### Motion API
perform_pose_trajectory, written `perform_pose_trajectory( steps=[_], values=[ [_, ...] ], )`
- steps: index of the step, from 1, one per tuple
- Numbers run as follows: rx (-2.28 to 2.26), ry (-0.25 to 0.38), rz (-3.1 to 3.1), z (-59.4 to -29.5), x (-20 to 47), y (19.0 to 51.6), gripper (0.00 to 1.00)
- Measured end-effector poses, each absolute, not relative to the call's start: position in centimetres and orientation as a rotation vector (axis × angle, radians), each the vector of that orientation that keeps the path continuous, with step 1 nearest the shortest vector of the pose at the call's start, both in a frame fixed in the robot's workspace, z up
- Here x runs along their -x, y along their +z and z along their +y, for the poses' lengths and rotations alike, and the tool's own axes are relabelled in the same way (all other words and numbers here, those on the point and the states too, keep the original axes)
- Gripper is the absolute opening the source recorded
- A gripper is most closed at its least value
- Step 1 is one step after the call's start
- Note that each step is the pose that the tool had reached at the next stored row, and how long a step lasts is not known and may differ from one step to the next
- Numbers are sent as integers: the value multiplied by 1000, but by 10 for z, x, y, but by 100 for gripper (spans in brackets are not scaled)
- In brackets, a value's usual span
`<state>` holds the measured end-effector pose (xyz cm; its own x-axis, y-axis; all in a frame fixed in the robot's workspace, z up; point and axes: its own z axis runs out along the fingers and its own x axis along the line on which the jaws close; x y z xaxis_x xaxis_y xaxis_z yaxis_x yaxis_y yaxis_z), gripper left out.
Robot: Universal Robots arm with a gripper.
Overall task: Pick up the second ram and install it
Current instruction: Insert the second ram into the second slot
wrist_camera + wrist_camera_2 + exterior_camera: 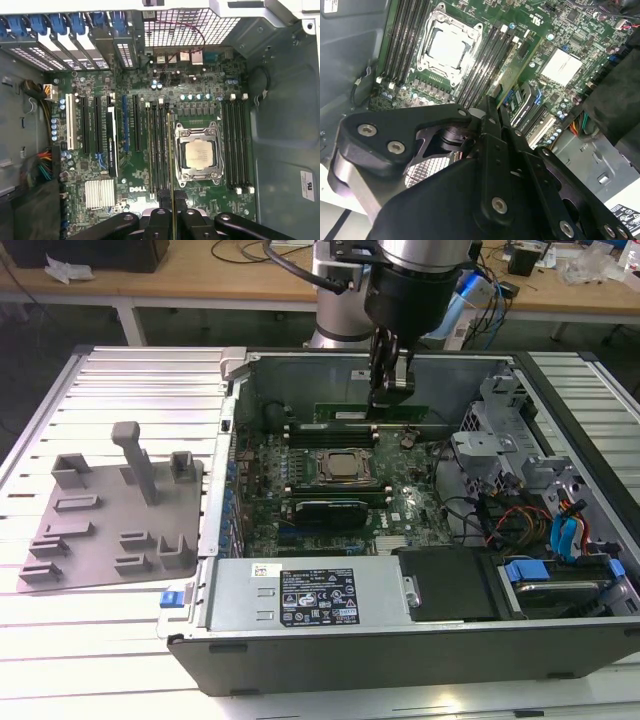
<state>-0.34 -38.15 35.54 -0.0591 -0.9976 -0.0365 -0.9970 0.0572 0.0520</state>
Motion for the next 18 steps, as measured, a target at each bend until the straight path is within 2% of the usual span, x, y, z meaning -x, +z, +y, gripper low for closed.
perform_pose_trajectory(
  steps=[18],
  values=[
    [-2148, -98, -2277, -381, 3, 330, 11]
  ],
)
